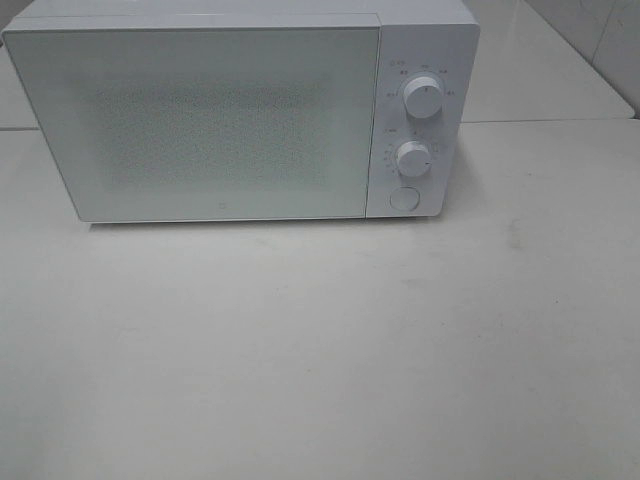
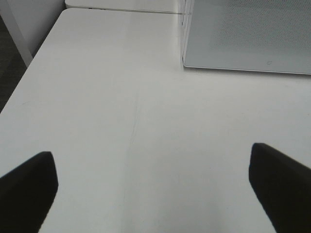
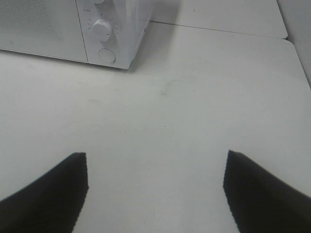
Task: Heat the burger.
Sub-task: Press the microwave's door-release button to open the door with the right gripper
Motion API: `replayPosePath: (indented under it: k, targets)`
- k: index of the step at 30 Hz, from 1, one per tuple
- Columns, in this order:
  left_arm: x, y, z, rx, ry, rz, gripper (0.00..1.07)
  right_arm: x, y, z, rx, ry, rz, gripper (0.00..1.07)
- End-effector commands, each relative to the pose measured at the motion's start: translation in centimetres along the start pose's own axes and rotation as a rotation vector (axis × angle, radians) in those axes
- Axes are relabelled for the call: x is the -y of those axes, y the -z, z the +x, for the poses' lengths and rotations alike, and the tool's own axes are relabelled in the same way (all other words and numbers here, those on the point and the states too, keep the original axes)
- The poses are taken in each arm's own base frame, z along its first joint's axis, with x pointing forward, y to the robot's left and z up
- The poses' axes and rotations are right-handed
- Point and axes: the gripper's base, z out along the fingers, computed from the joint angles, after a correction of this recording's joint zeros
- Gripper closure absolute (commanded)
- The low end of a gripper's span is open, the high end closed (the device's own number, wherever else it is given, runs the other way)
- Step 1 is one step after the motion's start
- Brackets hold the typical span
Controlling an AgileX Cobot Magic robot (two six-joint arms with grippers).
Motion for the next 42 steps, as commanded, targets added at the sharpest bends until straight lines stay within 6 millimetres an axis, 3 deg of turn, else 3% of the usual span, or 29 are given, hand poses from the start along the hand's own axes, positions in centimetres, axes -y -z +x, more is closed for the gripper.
replayPosePath:
  k: [1,19,25,42]
  targets:
    - [0.0,0.1,-0.1,0.025,0.006,-0.006,0.06,0.1,0.3,0.3,0.027,-0.003,0.014,0.32]
    - [0.0,0.1,-0.1,0.021,0.006,-0.006,0.06,0.0,0.4,0.1,0.035,-0.005,0.014,0.32]
    - [0.0,0.1,-0.1,0.021,0.006,-0.006,0.06,0.0,0.1,-2.0,0.059,-0.014,0.013,0.32]
    - [0.0,0.1,-0.1,0.021,0.006,-0.006,0.06,0.0,-5.0,-6.9,0.105,-0.012,0.009,0.32]
